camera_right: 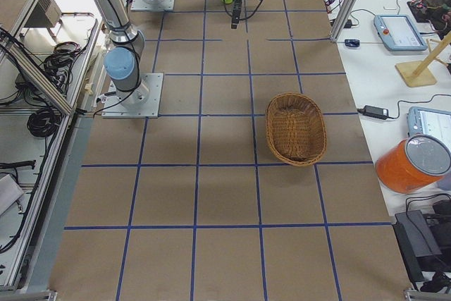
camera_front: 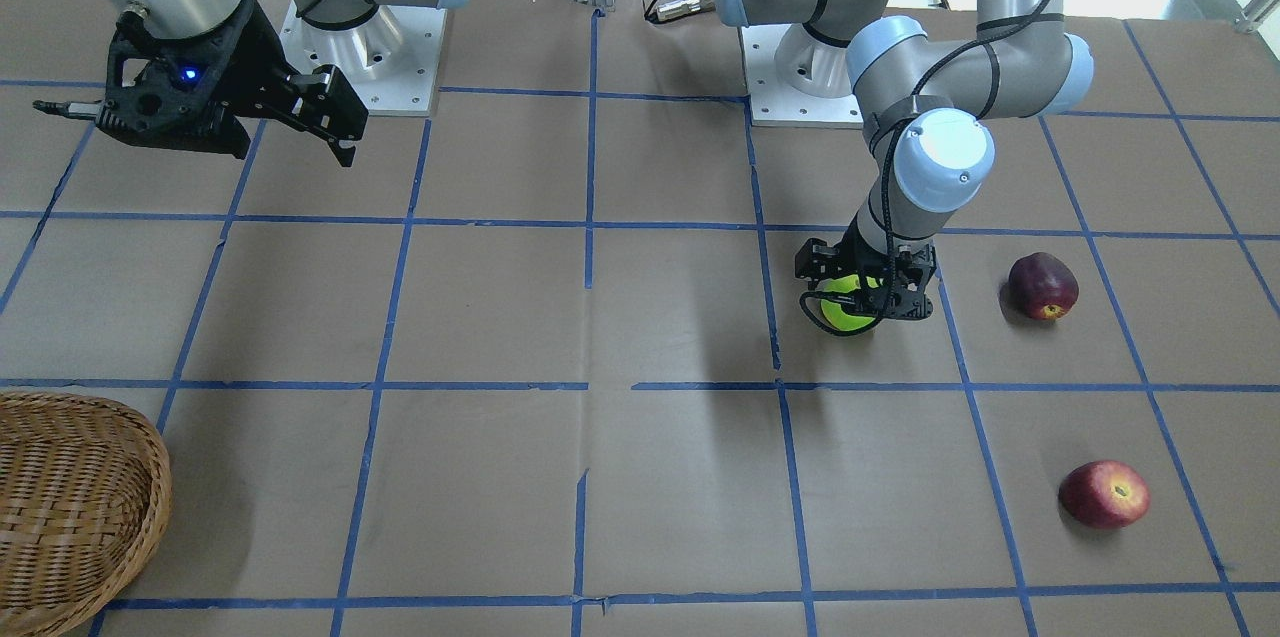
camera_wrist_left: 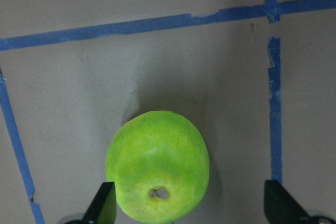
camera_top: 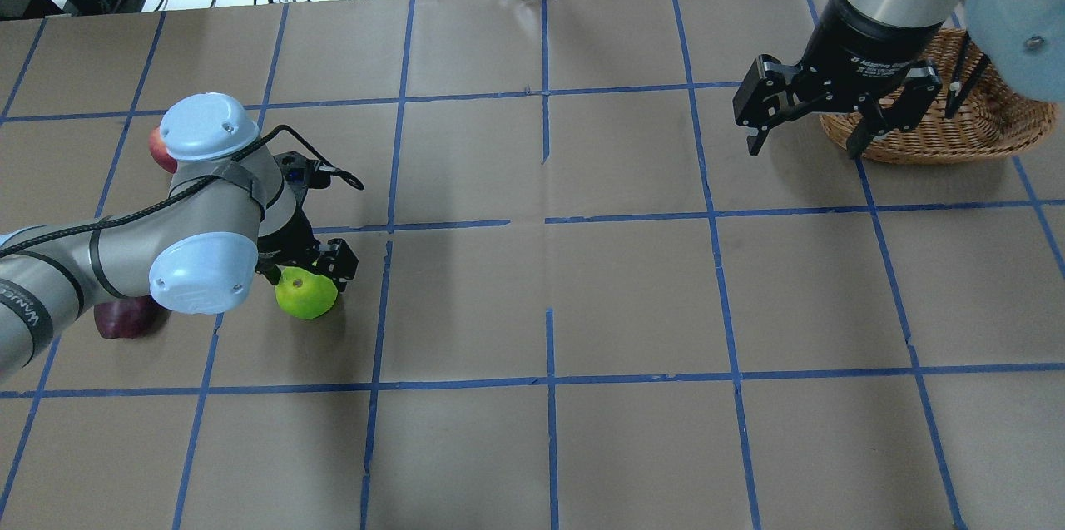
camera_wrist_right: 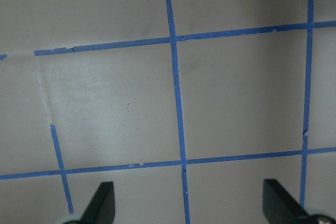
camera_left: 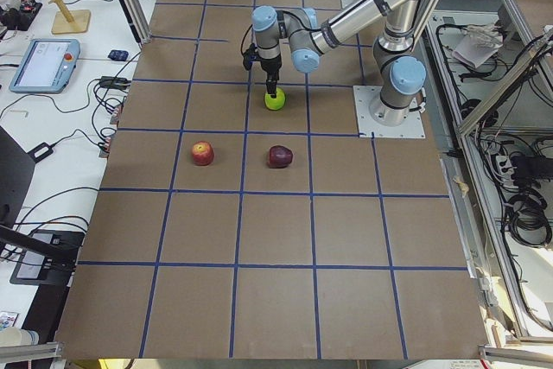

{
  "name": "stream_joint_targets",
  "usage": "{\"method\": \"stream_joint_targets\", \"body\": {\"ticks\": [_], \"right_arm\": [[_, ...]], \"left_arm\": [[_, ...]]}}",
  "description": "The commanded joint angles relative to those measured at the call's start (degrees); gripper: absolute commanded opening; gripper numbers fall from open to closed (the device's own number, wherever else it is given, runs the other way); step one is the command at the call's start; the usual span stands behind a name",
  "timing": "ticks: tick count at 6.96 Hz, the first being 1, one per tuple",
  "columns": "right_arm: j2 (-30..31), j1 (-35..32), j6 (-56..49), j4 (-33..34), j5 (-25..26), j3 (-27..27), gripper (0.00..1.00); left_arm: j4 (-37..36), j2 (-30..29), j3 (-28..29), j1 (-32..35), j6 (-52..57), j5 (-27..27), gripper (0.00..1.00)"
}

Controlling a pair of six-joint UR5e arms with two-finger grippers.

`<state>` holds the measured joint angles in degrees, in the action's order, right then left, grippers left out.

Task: Put all apples into basket
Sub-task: 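Lower the left gripper onto the green apple and grasp it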

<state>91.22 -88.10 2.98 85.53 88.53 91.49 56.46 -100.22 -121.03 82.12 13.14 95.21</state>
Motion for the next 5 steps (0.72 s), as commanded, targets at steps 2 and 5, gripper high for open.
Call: {"method": "stream_joint_targets", "body": {"ticks": [2, 5], "right_arm": [[0.10, -0.05, 0.71, 0.08, -0.11, -0.17, 1.00], [-0.60, 0.03, 0.80, 0.34, 0.07, 0.09, 1.00]], "left_arm": [[-1.71, -3.40, -0.43, -1.79, -0.05, 0.06, 1.00], [-3.46, -4.72, -0.43, -3.01, 1.17, 0.15, 1.00]]}}
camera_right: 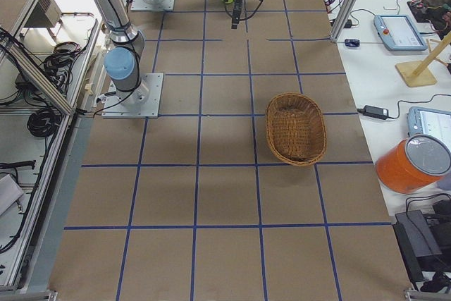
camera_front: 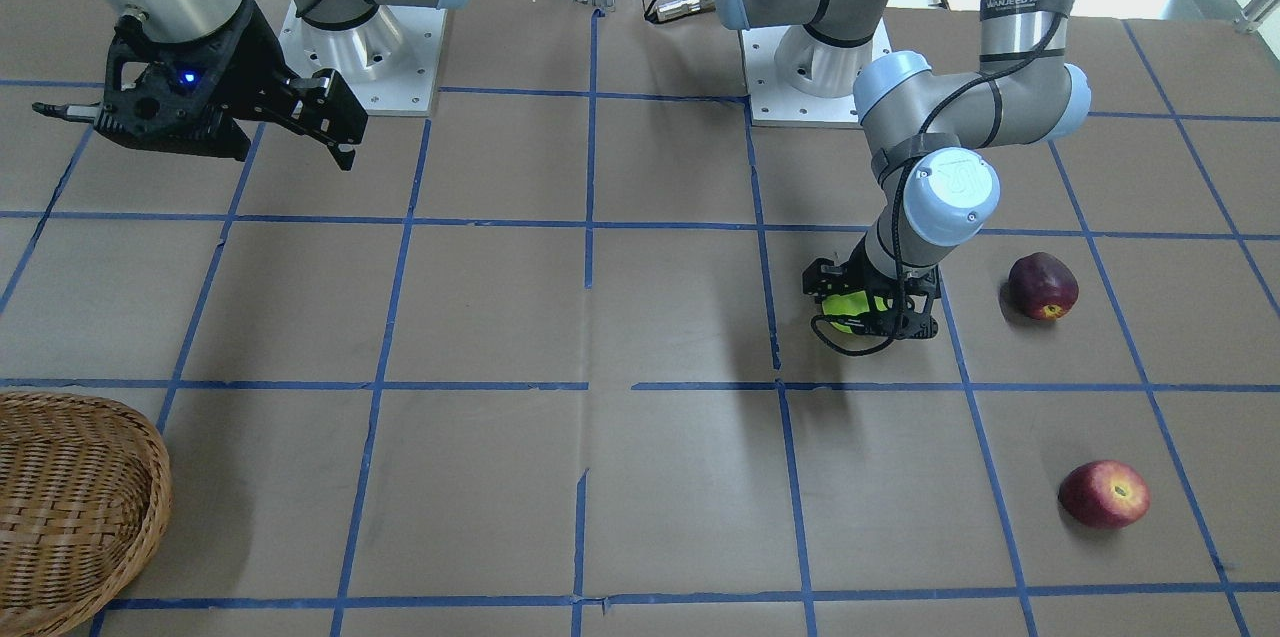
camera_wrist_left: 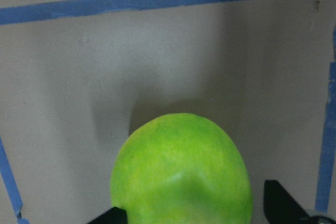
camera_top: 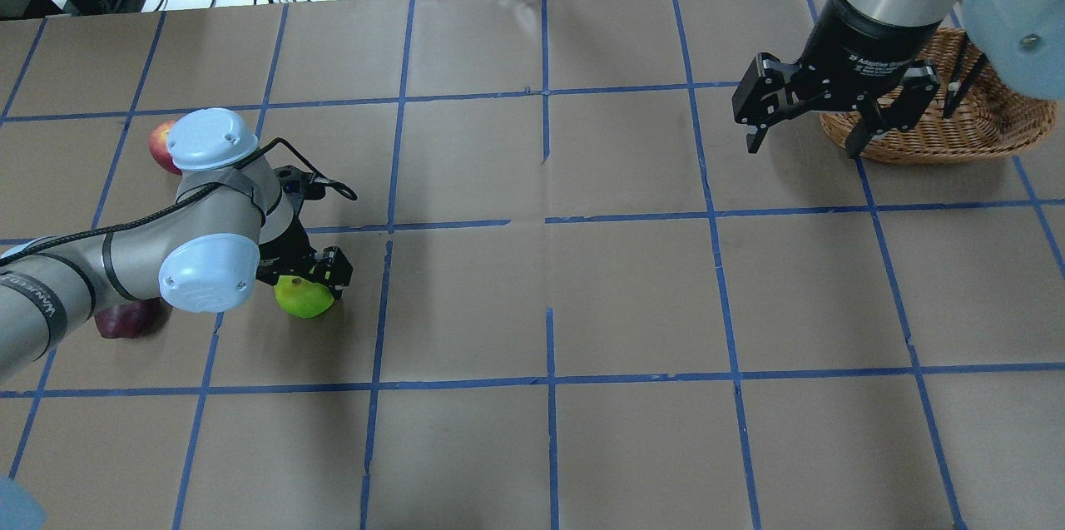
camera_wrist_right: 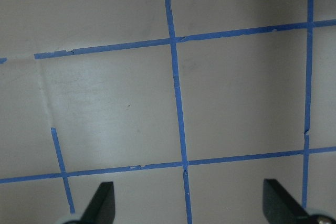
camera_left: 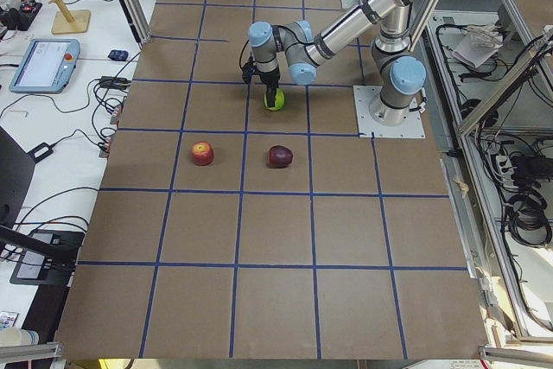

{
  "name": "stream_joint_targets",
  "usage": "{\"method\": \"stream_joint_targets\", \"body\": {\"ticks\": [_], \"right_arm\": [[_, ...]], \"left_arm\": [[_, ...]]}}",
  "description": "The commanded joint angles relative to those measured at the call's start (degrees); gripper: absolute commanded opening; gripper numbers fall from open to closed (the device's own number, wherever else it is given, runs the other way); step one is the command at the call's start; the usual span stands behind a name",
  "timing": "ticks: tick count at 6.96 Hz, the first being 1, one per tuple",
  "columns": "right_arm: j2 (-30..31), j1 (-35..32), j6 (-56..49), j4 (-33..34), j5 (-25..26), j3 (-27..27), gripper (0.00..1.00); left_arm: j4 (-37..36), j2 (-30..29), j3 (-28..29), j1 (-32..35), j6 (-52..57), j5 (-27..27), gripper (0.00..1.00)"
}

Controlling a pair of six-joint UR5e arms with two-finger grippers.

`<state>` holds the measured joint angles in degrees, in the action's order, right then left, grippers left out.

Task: Put all apples into basket
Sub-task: 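Set the green apple at table center while the right arm approaches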

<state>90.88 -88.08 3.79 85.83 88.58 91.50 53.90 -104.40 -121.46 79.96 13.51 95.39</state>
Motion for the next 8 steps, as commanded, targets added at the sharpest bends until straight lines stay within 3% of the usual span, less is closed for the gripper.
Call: {"method": "stream_joint_targets", "body": {"ticks": [1, 3, 5, 7, 8], "right_arm": [[-0.18, -0.07, -0.01, -0.05, -0.07, 0.08, 1.00], [-0.18, -0.07, -0.10, -0.23, 0.01, 0.08, 1.00], [-0.18, -0.08, -0.10, -0.31, 0.10, 0.17, 1.00], [0.08, 0.01, -0.10, 0.03, 0.02, 1.92, 1.00], [0.17, -0.07, -0.10, 0.38, 0.02, 2.01, 1.00]], "left_arm": [[-1.25, -0.54, 0.00, -2.16, 2.12, -0.12, 1.00], [-2.31, -0.54, 0.00, -2.87, 2.75, -0.12, 0.97], [-2.40, 0.07, 0.35, -2.79, 1.62, -0.38, 0.24], [-1.61, 1.13, 1.83, -1.39, -9.32, -1.43, 0.00], [-0.48, 1.74, 2.80, -0.25, -13.99, -3.44, 0.00]]}}
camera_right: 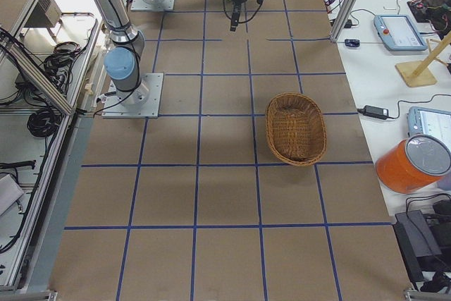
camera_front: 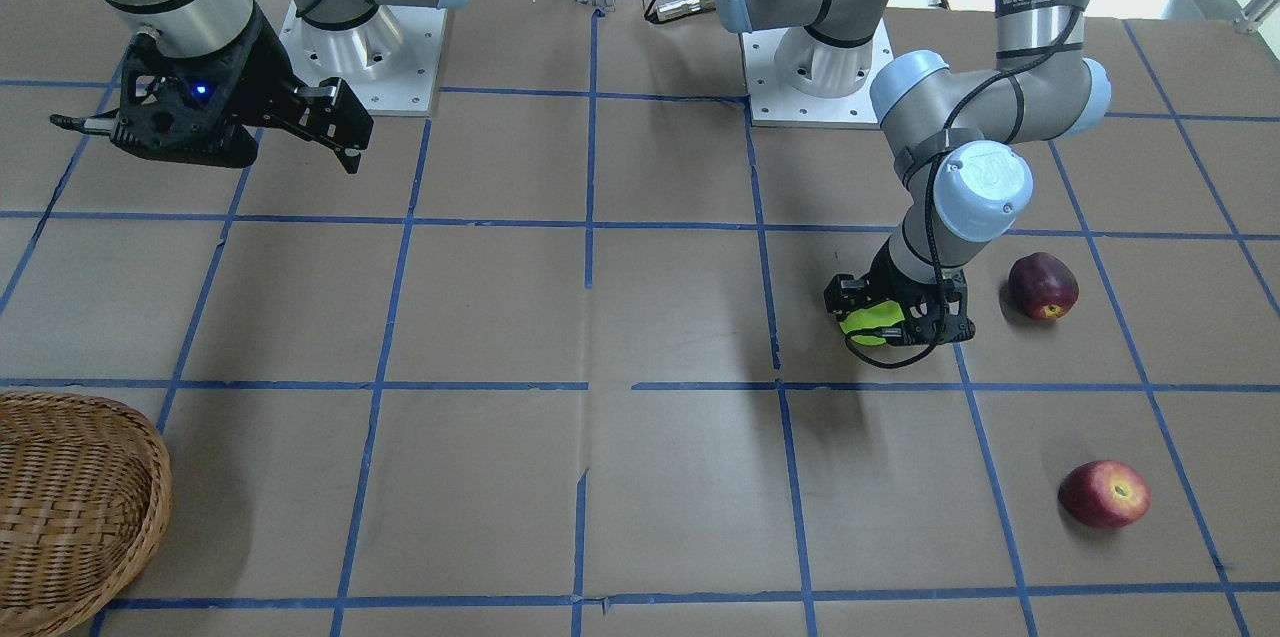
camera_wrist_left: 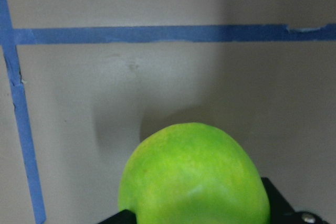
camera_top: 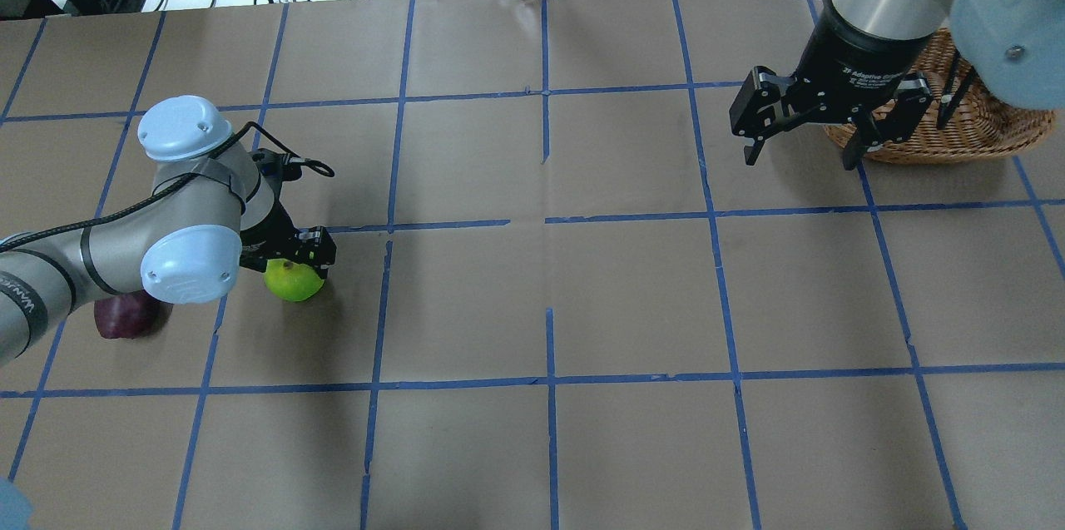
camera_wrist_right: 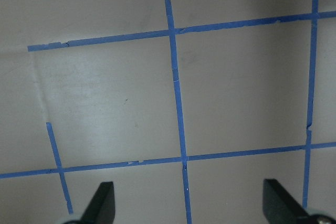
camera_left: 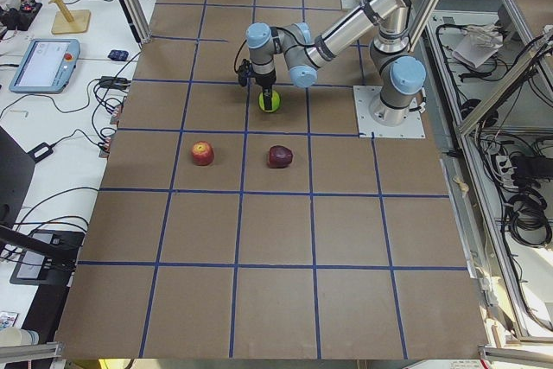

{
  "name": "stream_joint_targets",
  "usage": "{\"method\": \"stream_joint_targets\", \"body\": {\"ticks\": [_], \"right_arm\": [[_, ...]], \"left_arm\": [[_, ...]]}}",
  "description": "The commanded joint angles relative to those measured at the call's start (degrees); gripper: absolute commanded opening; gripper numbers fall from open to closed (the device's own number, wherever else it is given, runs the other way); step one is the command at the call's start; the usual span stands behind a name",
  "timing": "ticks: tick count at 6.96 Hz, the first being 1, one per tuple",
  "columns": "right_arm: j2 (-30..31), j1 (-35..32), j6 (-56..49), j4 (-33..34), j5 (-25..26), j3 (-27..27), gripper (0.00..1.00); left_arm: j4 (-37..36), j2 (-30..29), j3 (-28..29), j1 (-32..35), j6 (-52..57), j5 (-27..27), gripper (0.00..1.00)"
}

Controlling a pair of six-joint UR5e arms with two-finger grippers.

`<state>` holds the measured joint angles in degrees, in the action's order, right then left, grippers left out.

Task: Put all apples into basket
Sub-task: 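Set the green apple at table center while the right arm approaches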

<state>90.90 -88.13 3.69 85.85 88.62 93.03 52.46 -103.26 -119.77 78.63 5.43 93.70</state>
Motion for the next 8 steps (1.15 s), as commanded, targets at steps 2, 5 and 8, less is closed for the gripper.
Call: {"method": "stream_joint_targets", "body": {"ticks": [2, 5, 8], "right_arm": [[0.16, 0.06, -0.09, 0.46, 0.15, 0.83, 1.00], [-0.19, 0.15, -0.61, 0.72, 2.95, 0.92, 1.00], [-0.46, 0.06, -0.61, 3.86, 2.79, 3.45, 1.00]], "left_arm": [[2.73, -0.44, 5.49, 12.26, -26.65, -2.46, 0.00], [1.25, -9.28, 17.60, 28.12, -58.72, -7.56, 0.00], [-5.34, -15.47, 21.07, 31.24, -64.76, -7.83, 0.73]]}}
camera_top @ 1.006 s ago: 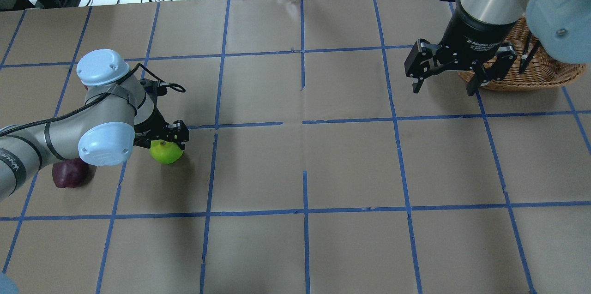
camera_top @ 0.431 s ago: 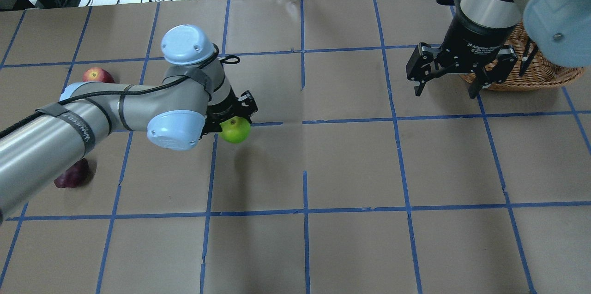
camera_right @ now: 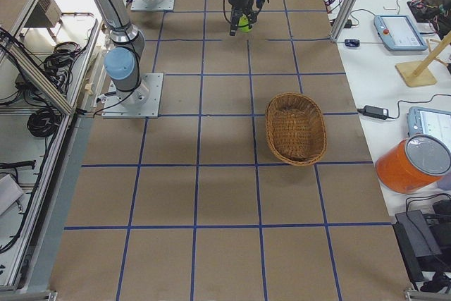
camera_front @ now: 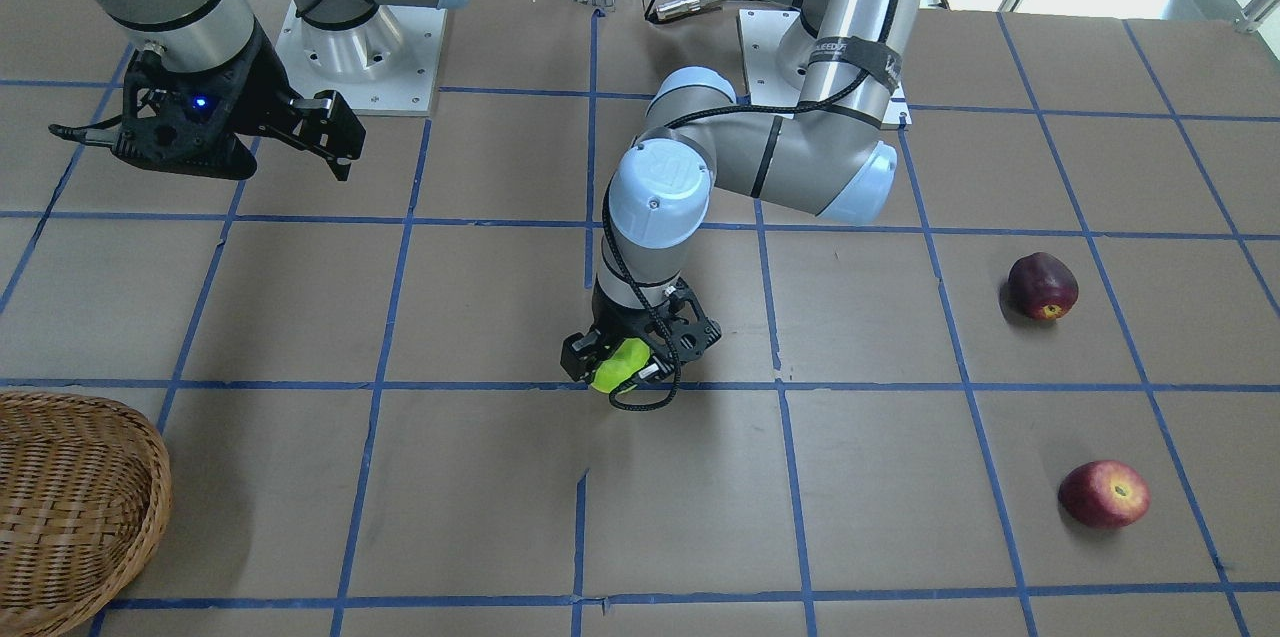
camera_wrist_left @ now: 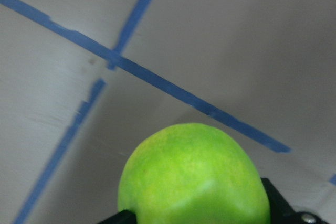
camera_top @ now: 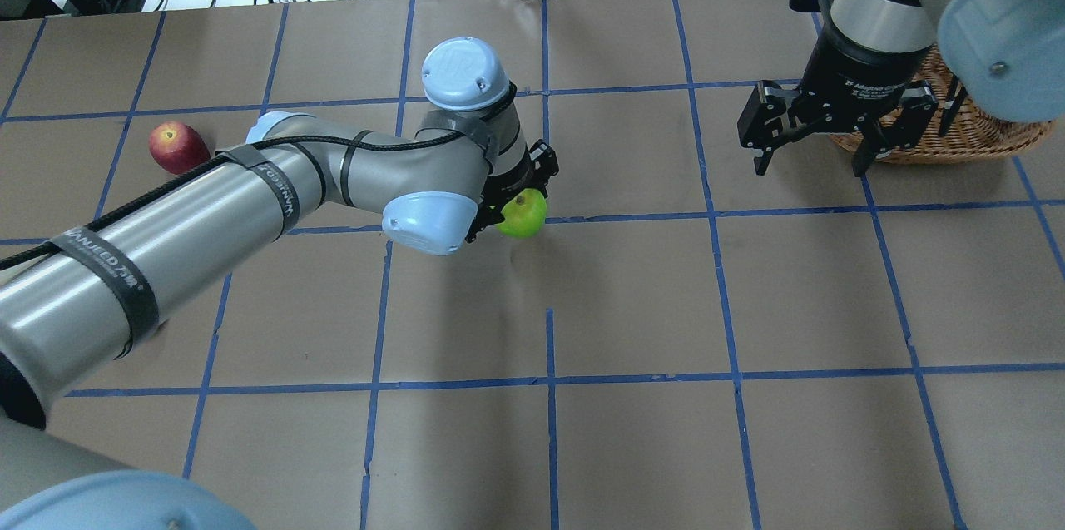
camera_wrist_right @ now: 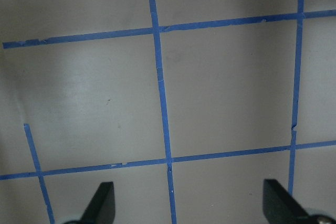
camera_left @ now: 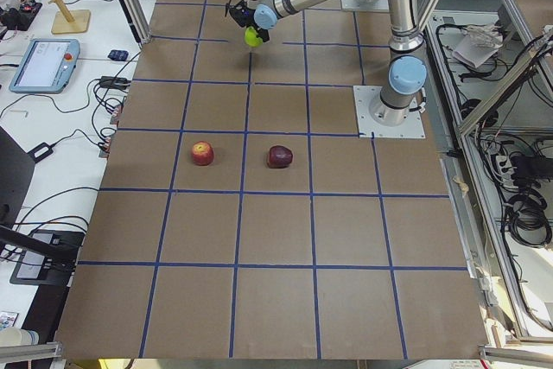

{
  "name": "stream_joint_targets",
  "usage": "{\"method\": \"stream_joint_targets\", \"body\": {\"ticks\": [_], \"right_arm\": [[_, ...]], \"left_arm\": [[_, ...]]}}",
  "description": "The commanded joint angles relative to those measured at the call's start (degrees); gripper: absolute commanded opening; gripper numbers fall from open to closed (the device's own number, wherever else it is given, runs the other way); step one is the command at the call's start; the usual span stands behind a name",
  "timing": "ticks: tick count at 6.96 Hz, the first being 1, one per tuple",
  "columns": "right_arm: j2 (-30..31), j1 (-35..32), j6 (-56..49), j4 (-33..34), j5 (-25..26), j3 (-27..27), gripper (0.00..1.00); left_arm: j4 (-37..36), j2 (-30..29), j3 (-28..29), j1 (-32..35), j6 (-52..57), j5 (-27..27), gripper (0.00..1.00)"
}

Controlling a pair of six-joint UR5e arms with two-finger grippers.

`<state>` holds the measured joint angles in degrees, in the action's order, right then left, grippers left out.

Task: Put all apples into basket
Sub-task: 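Set the green apple at table center while the right arm approaches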

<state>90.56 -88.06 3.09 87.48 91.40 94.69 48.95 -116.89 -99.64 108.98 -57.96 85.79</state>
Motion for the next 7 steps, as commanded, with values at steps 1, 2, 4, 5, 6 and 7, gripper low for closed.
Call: {"method": "stream_joint_targets", "body": {"ticks": [1, 2, 4, 5, 6, 7], "right_arm": [[-0.03, -0.01, 0.08, 5.65, 0.01, 5.29, 1.00], [0.06, -0.10, -0.10, 8.30, 0.09, 7.76, 1.00], [-0.03, -0.27, 0.68, 8.32, -0.52, 8.58, 1.00], [-0.90, -0.88, 0.69, 8.93, -0.96, 8.58, 1.00], [-2.39, -3.07, 1.39, 11.46, -1.13, 8.49, 1.00], [-5.10, -7.35, 8.70, 16.71, -4.01, 8.05, 1.00]], "left_arm": [[-1.84, -1.50, 1.02, 0.97, -0.67, -0.10, 1.00], [-1.41, -0.11, 1.72, 0.45, 0.38, -0.18, 1.00], [9.93, 2.00, 9.24, -2.95, 10.71, 0.25, 1.00], [20.90, 3.93, 12.50, -7.07, 23.73, 2.17, 1.00], [24.75, 6.21, 12.10, -10.85, 35.87, 8.89, 1.00], [25.83, 9.11, 9.92, -15.16, 47.56, 14.35, 1.00]]}}
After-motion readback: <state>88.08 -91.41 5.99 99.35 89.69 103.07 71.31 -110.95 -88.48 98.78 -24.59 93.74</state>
